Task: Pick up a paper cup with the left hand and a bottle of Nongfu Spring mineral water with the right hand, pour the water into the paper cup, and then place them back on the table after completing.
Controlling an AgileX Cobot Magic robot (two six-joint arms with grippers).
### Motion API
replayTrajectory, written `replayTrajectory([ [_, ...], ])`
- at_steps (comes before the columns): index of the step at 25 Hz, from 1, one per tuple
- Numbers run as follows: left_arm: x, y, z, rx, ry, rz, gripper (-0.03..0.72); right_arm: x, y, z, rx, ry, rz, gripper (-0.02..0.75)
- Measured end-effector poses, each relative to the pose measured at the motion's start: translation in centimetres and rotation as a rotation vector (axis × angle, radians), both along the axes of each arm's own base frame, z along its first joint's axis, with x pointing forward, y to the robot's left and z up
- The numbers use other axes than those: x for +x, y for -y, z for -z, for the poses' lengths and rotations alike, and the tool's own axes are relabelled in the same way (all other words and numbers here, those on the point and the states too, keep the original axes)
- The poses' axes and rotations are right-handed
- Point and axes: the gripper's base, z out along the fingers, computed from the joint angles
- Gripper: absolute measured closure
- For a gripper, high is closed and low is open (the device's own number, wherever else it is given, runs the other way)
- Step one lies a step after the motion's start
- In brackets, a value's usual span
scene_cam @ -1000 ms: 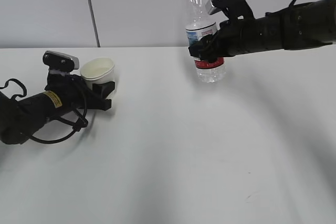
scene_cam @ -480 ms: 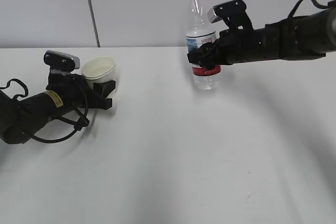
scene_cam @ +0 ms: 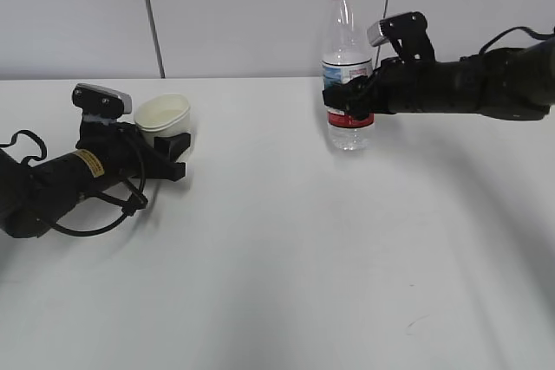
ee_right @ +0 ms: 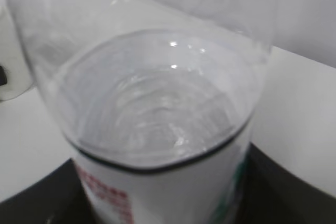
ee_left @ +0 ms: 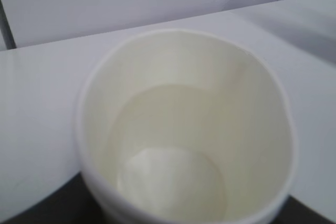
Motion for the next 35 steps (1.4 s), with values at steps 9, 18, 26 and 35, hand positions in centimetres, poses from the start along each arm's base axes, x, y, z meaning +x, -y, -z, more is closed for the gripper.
replayTrajectory([
  [9,0.0,0.0,0.0,-0.001,-0.001,-0.005,0.316,-1.2,0.2,2.2,0.016,0.06,-0.002,0.289],
  [18,0.0,0.0,0.0,-0.002,-0.001,-0.007,0.316,-2.5,0.3,3.0,0.059,0.131,0.023,0.289],
  [26,0.0,0.0,0.0,-0.002,-0.001,-0.007,0.317,-2.6,0.2,4.4,0.138,0.158,0.038,0.289],
  [35,0.0,-0.1,0.0,-0.003,-0.001,-0.008,0.318,-2.5,0.3,5.2,0.17,0.16,0.053,0.289],
])
